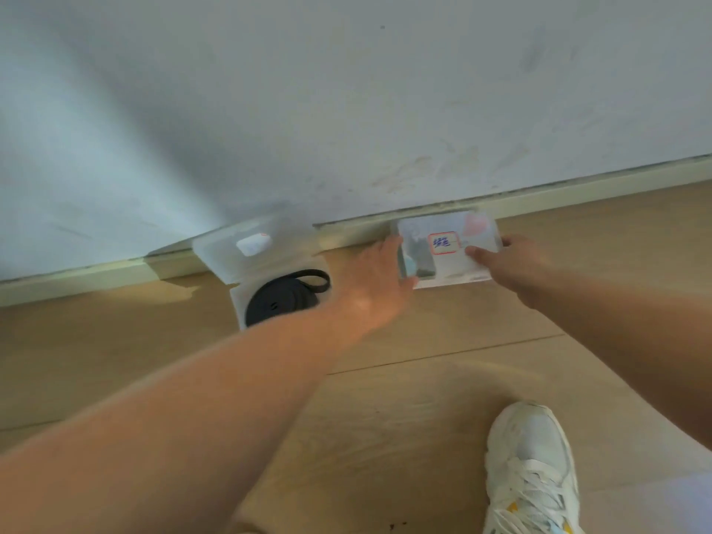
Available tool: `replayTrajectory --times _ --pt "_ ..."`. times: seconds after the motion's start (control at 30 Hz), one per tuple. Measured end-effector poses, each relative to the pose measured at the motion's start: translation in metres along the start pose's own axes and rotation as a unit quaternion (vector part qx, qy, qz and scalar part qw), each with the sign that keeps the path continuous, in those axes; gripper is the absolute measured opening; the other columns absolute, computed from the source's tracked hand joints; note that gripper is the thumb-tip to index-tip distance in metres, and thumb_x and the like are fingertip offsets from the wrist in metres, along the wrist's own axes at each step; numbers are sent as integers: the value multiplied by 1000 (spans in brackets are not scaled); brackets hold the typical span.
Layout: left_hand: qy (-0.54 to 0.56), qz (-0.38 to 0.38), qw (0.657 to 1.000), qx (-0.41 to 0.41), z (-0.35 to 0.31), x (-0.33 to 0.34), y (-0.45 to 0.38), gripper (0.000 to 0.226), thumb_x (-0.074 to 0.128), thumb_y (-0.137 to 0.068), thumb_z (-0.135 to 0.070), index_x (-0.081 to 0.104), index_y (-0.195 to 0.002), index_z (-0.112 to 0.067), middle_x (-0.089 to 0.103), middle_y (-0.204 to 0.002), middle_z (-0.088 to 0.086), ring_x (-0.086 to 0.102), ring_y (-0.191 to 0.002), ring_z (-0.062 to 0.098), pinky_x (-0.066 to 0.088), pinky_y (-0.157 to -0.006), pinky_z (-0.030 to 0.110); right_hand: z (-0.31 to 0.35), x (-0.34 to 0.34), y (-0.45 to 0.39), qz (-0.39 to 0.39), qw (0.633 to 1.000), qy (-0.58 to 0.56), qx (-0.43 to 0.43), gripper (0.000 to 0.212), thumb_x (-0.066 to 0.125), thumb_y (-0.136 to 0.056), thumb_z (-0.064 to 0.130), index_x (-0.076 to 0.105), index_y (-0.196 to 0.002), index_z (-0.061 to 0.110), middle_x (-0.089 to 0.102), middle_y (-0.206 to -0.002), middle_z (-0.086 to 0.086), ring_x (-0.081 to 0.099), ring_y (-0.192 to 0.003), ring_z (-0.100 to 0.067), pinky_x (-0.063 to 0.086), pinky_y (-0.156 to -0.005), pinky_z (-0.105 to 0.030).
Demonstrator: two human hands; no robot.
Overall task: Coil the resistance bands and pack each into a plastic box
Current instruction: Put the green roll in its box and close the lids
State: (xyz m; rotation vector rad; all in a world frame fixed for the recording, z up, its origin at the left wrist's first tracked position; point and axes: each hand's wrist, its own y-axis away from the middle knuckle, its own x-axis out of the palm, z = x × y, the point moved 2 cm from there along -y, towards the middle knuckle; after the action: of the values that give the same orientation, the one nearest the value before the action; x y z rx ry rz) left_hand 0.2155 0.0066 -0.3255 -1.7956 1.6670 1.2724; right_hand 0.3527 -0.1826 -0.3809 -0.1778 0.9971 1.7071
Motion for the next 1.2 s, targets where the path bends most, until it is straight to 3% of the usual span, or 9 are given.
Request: replayTrajectory --times 0.13,0.23,0.37,0.47,0.63,0.83,1.0,1.1,1.2 --pt "-52 -140 988 31 37 -82 15 52 66 -96 -31 50 -144 -18 61 -139 3 55 -129 25 40 -107 36 34 -2 17 -133 943 266 -150 59 73 -87 37 50 -139 19 49 -141 -9 45 -130 -32 37 -108 -45" --pt "-96 -188 977 -15 93 -121 31 54 70 -92 -38 55 -137 -13 62 -136 6 52 -131 29 37 -108 40 59 17 40 -101 915 262 -290 47 66 -90 25 53 -136 22 48 -142 -5 42 -132 -29 38 -109 -44" --pt "-89 -49 990 -95 148 -120 56 75 78 -78 -59 50 -137 -22 57 -136 -2 51 -130 27 42 -103 42 81 53 71 11 892 261 -368 47 64 -93 25 50 -138 23 45 -144 -1 42 -135 -22 40 -108 -39" --pt "-146 61 986 -50 160 -101 66 69 72 -59 -82 52 -102 -31 54 -123 -12 53 -121 21 48 -96 40 96 76 93 81 873 262 -404 52 67 -89 36 50 -137 27 43 -144 5 41 -134 -16 37 -103 -31" --pt "-247 130 960 12 163 -44 67 86 70 -57 -86 47 -115 -26 0 -172 9 -4 -158 37 9 -125 58 110 116 111 178 799 365 -444 64 75 -81 51 49 -136 32 34 -153 8 32 -141 -15 31 -113 -33" --pt "-152 22 986 65 157 -39 54 56 83 -63 -57 33 -71 -34 45 -149 11 40 -139 35 31 -114 45 111 147 115 213 733 455 -458 84 83 -67 60 43 -134 29 14 -166 1 15 -152 -23 21 -122 -42" --pt "-141 -9 976 163 125 -6 43 46 79 -61 -62 53 -75 -27 62 -123 7 54 -122 30 40 -108 45 93 149 108 198 694 528 -448 122 83 -52 70 28 -147 18 7 -168 -6 5 -155 -31 13 -124 -54" --pt "-159 -32 972 172 110 4 29 67 73 -64 -73 69 -106 -21 52 -147 9 45 -137 28 32 -118 46 84 136 102 176 724 513 -426 109 85 -57 63 34 -142 17 18 -165 -8 19 -151 -31 19 -122 -53" --pt "-212 10 965 155 109 -2 17 93 75 -64 -74 51 -139 -23 29 -164 8 28 -149 29 17 -125 51 86 128 97 153 726 512 -433 95 85 -60 60 42 -133 16 34 -157 -8 32 -144 -31 24 -120 -47"
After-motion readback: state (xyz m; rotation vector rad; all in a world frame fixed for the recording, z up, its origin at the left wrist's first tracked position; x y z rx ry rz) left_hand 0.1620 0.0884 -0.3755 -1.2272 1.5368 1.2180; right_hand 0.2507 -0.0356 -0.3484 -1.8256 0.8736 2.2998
